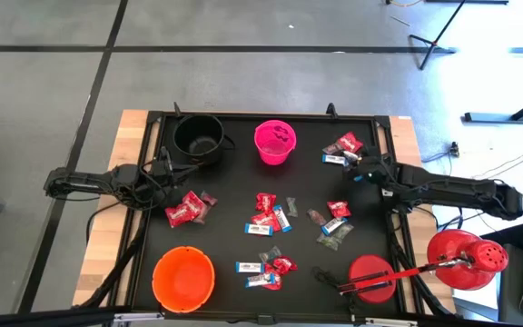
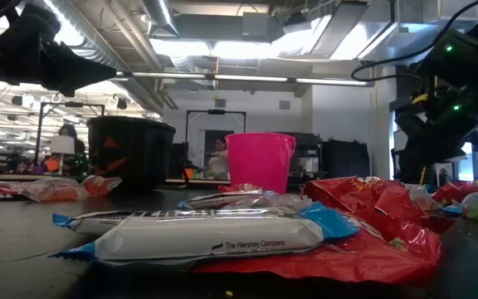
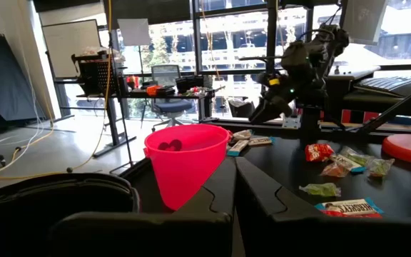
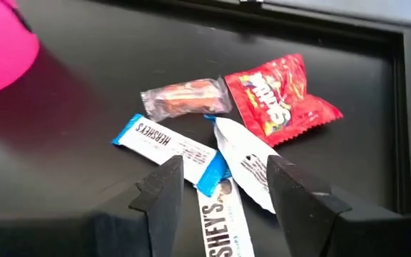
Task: Organize candy in baskets
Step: Put the white chocolate bar into the black bucket
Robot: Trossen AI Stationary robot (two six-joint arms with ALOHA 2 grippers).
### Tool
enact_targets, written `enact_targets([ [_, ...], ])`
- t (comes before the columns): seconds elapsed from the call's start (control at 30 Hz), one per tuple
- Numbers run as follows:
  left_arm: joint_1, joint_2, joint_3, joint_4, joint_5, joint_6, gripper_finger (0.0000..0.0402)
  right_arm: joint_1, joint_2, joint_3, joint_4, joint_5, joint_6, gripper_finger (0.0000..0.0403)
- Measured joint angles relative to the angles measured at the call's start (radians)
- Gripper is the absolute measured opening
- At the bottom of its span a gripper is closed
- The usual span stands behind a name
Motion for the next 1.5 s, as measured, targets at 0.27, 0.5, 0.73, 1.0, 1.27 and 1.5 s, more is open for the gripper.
enact_targets([
  [0.27, 0.000, 0.000, 0.000, 0.000, 0.000, 0.000, 0.0002, -0.140, 0.000, 0.000, 0.004, -0.083, -0.060, 0.0200],
  [0.5, 0.000, 0.000, 0.000, 0.000, 0.000, 0.000, 0.0002, -0.187, 0.001, 0.000, 0.068, -0.183, -0.088, 0.0200],
  [0.73, 0.000, 0.000, 0.000, 0.000, 0.000, 0.000, 0.0002, -0.187, 0.085, 0.000, 0.164, -0.252, -0.157, 0.0200],
  [1.0, 0.000, 0.000, 0.000, 0.000, 0.000, 0.000, 0.0002, -0.187, 0.247, 0.000, 0.181, -0.144, -0.177, 0.0200],
  [1.27, 0.000, 0.000, 0.000, 0.000, 0.000, 0.000, 0.0002, -0.187, 0.337, 0.000, 0.229, -0.064, -0.164, 0.0200],
  [1.5, 0.000, 0.000, 0.000, 0.000, 0.000, 0.000, 0.0002, -0.187, 0.336, 0.073, 0.185, -0.057, -0.237, 0.0200],
])
